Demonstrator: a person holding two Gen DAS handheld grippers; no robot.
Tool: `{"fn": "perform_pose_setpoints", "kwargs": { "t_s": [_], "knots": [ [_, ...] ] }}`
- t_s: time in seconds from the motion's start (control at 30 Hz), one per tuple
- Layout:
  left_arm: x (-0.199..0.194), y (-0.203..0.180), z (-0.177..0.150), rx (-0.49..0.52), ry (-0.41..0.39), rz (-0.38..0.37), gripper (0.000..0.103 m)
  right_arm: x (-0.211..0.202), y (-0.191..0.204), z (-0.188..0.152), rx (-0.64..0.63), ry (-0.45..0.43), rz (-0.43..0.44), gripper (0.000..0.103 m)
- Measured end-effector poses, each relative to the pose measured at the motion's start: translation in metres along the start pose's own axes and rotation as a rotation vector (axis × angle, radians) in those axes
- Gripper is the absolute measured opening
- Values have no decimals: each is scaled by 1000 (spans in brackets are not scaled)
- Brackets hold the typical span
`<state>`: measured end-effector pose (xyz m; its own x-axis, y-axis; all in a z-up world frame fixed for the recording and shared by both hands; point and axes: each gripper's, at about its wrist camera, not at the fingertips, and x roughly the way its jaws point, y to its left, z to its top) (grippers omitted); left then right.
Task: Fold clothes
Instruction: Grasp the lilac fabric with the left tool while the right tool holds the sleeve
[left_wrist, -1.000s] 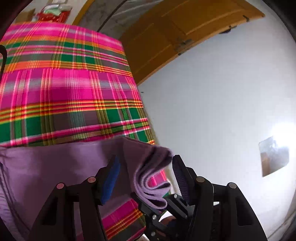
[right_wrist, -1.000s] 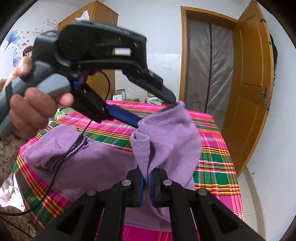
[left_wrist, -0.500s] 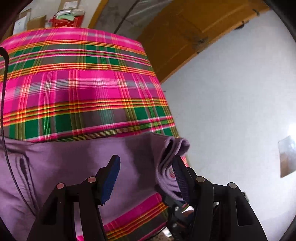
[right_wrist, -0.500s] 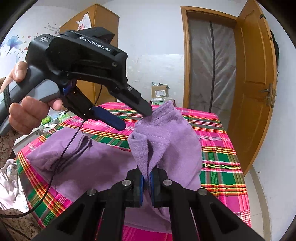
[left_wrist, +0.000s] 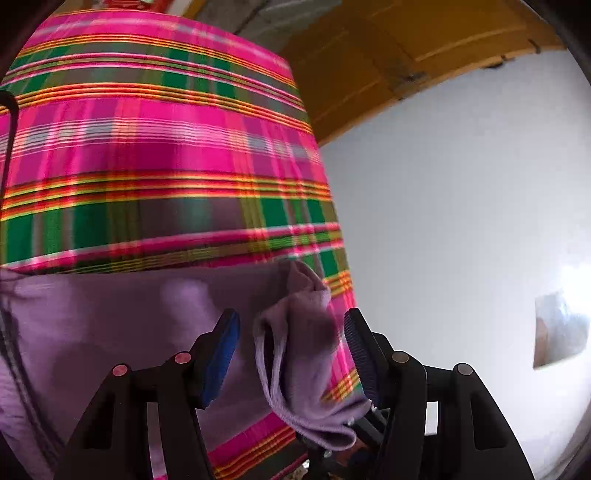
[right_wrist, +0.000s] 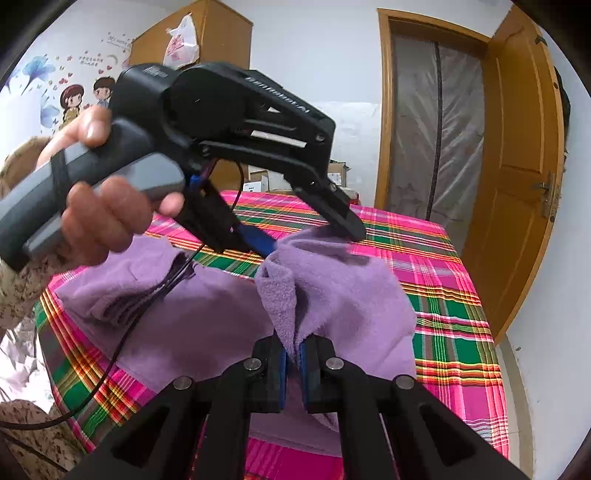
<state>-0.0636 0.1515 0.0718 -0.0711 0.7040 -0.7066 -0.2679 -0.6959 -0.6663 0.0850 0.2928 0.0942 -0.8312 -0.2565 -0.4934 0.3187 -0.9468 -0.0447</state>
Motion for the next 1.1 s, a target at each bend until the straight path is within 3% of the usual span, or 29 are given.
{"fn": "perform_pose_setpoints", "kwargs": {
  "t_s": [0.4,0.63,0.73,0.83,1.1],
  "knots": [
    [-15,-1,-8,61,21,93,58,-3,16,12,-25,-26,16,6],
    [-24,7,-12,73,18,129,36,-1,34,20,-54,-32,38,6],
    [-28,12,-14,89,4,148,35,2,43,23,-65,-30,50,6],
    [-33,18,-17,104,-16,167,26,7,50,24,-74,-21,66,5],
    [-45,55,-24,49,-59,130,21,21,72,23,-96,17,115,6]
  ]
}}
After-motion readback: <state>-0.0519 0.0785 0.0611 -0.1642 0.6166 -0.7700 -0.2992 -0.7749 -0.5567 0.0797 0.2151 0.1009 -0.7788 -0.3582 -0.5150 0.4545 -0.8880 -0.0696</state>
